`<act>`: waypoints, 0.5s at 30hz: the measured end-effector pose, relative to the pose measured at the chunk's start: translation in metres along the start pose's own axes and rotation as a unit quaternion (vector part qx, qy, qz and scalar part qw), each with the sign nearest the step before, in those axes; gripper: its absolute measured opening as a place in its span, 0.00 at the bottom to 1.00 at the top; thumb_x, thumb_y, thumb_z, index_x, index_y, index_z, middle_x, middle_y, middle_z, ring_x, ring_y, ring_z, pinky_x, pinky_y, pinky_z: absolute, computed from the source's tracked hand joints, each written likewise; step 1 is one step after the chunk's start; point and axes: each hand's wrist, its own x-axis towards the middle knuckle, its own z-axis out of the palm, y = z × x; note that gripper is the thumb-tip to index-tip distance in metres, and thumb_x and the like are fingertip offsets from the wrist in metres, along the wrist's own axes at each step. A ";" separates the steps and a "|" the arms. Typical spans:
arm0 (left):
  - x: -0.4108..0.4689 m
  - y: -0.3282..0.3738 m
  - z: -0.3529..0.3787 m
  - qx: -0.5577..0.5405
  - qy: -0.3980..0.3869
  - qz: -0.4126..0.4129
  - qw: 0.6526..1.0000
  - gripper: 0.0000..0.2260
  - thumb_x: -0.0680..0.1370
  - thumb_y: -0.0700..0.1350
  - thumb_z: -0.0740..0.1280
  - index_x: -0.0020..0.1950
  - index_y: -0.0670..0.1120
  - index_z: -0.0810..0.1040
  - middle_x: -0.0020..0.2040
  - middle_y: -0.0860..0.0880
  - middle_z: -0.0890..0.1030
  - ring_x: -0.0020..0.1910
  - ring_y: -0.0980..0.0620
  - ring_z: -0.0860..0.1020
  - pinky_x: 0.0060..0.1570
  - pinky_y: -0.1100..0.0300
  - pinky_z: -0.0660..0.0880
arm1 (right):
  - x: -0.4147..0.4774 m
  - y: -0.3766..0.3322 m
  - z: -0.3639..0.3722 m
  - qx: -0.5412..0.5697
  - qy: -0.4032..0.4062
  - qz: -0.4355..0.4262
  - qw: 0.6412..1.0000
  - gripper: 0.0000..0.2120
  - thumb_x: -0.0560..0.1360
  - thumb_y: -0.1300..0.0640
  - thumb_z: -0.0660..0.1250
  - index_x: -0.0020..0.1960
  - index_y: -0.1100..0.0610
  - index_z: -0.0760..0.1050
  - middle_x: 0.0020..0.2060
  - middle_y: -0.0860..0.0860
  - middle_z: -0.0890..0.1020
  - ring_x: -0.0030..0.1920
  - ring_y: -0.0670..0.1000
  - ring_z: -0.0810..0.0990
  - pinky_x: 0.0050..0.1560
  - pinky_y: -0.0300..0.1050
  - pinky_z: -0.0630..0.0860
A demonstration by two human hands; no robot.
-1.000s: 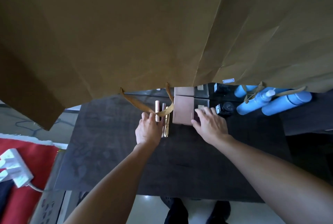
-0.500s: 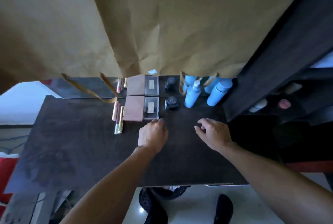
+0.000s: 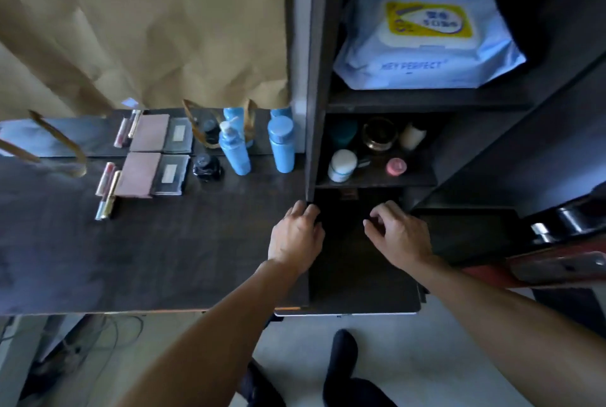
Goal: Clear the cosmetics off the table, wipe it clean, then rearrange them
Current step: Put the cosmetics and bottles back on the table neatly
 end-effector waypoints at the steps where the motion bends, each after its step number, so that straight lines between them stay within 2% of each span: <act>1: 0.006 0.010 0.003 -0.005 0.015 0.014 1.000 0.10 0.75 0.44 0.64 0.55 0.43 0.75 0.52 0.44 0.74 0.52 0.43 0.75 0.39 0.51 0.74 | 0.004 0.006 -0.005 0.004 0.018 0.000 1.000 0.09 0.71 0.51 0.70 0.46 0.54 0.74 0.41 0.49 0.77 0.39 0.51 0.79 0.29 0.46 0.73; 3: 0.022 0.027 0.009 0.006 0.040 0.042 0.998 0.12 0.73 0.41 0.65 0.56 0.42 0.75 0.54 0.43 0.73 0.53 0.43 0.73 0.41 0.50 0.77 | 0.015 0.017 -0.013 0.011 0.052 0.008 0.999 0.10 0.72 0.52 0.69 0.50 0.55 0.73 0.46 0.51 0.75 0.45 0.52 0.77 0.31 0.49 0.75; 5: 0.040 0.040 0.014 0.033 0.054 0.059 0.996 0.17 0.72 0.41 0.66 0.61 0.41 0.73 0.58 0.40 0.72 0.54 0.41 0.71 0.47 0.49 0.77 | 0.028 0.026 -0.018 0.009 0.072 0.029 0.997 0.15 0.72 0.53 0.68 0.56 0.55 0.71 0.51 0.53 0.74 0.51 0.54 0.75 0.35 0.51 0.77; 9: 0.080 0.056 0.019 0.049 0.020 0.013 0.999 0.29 0.74 0.45 0.65 0.74 0.44 0.60 0.69 0.38 0.64 0.63 0.38 0.67 0.62 0.50 0.68 | 0.059 0.035 -0.017 -0.017 0.044 0.089 0.995 0.24 0.72 0.51 0.69 0.66 0.52 0.68 0.64 0.55 0.70 0.60 0.58 0.72 0.43 0.52 0.77; 11: 0.097 0.059 0.022 0.048 -0.025 -0.035 0.998 0.31 0.76 0.46 0.66 0.76 0.47 0.56 0.70 0.39 0.62 0.64 0.38 0.68 0.61 0.48 0.69 | 0.071 0.038 -0.013 -0.031 0.003 0.108 0.994 0.24 0.73 0.49 0.67 0.67 0.50 0.67 0.66 0.55 0.68 0.63 0.59 0.70 0.47 0.52 0.76; 13: 0.107 0.060 0.025 0.034 -0.035 -0.061 0.997 0.28 0.76 0.45 0.65 0.74 0.48 0.58 0.68 0.39 0.65 0.61 0.38 0.72 0.56 0.46 0.72 | 0.077 0.041 -0.009 -0.044 -0.020 0.108 0.993 0.22 0.74 0.48 0.66 0.67 0.50 0.69 0.64 0.54 0.70 0.62 0.58 0.69 0.46 0.51 0.75; 15: 0.111 0.059 0.027 0.025 -0.018 -0.067 0.997 0.25 0.76 0.42 0.65 0.71 0.47 0.62 0.64 0.40 0.69 0.58 0.38 0.74 0.52 0.47 0.73 | 0.077 0.042 -0.006 -0.030 -0.009 0.098 0.995 0.19 0.75 0.51 0.66 0.64 0.52 0.71 0.58 0.54 0.74 0.59 0.57 0.70 0.44 0.51 0.74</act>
